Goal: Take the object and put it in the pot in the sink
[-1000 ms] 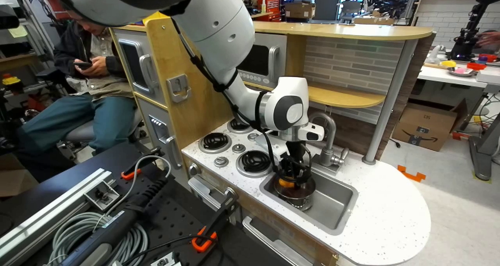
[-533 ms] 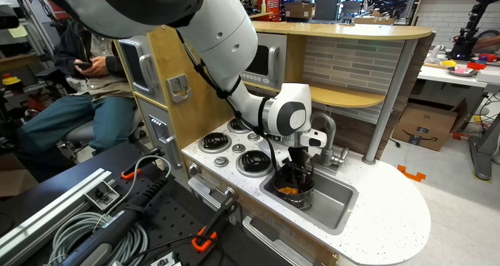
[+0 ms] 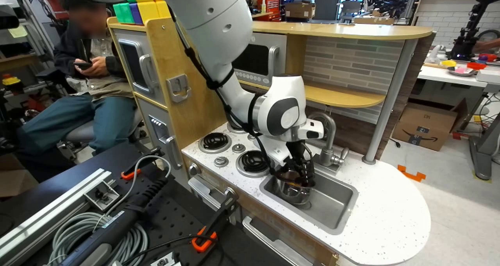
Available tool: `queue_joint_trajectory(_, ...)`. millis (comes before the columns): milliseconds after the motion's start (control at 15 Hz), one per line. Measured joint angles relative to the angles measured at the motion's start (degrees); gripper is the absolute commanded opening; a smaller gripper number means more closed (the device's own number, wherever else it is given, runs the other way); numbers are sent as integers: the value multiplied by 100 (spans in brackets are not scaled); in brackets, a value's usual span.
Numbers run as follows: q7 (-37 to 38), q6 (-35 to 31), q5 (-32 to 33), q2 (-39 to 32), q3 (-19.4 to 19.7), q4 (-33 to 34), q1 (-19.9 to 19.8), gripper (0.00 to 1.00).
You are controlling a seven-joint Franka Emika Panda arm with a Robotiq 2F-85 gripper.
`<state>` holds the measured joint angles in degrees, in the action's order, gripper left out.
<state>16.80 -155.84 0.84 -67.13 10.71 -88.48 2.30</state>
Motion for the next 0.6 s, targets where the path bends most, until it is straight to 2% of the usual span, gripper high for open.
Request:
queue_joint_trajectory(200, -266, -494, -9, 532, -220, -618, -15, 100)
queue_joint_trajectory(600, -654, -827, -12, 1250, -692, -1419, -101, 100)
